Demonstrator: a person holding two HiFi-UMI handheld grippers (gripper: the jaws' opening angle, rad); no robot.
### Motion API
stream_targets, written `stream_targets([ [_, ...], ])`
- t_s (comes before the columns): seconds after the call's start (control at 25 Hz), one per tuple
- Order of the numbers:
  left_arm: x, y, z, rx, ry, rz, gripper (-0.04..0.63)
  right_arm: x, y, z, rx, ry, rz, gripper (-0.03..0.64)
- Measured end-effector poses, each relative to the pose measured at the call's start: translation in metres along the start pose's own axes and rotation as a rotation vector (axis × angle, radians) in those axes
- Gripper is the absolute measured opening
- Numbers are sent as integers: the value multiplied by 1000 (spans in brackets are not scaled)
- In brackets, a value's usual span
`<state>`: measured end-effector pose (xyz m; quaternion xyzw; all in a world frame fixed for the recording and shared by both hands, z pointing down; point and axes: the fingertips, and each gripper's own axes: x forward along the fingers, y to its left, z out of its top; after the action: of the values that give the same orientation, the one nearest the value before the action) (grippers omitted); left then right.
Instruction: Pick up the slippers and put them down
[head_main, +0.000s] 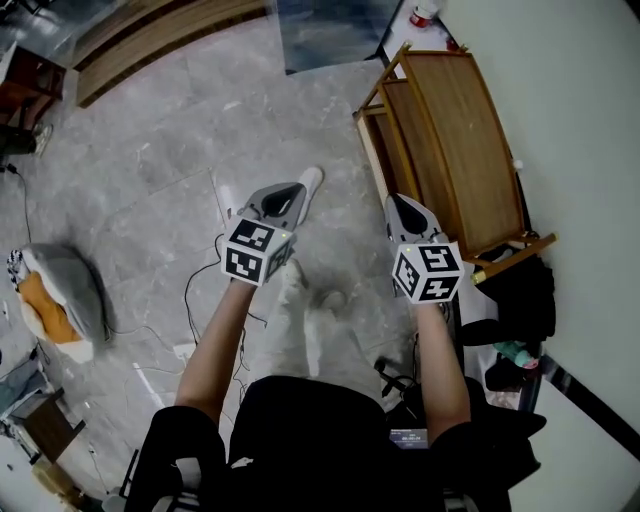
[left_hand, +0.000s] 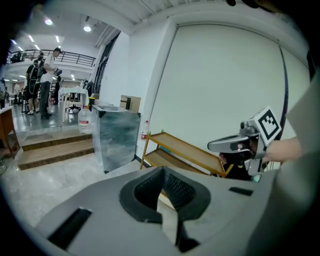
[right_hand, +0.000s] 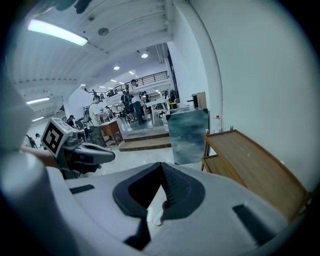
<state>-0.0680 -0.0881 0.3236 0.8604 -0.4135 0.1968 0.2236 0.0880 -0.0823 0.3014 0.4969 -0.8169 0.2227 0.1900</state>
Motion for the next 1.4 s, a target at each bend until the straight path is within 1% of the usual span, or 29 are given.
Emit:
stream_targets([
  [0.16, -21, -6, 25, 23, -29, 16, 6, -15, 10, 23, -3, -23, 11, -8],
  [0.44, -54, -24, 61, 33, -80, 22, 6, -41, 22, 58, -31, -77, 15, -8],
  [0.64, -69, -43, 82, 56, -114, 25, 6, -64, 27, 82, -53, -131, 23, -8],
  [0.8, -84, -62, 99, 54, -157, 16, 6, -85, 34, 102, -93, -174, 35, -8],
  [0.96, -109, -78, 117, 71, -205, 20, 6, -110, 48, 125, -104, -238, 49, -8],
  [1.4, -165, -95, 147, 112, -293, 47, 6, -158, 81, 159, -152, -330, 66, -8],
])
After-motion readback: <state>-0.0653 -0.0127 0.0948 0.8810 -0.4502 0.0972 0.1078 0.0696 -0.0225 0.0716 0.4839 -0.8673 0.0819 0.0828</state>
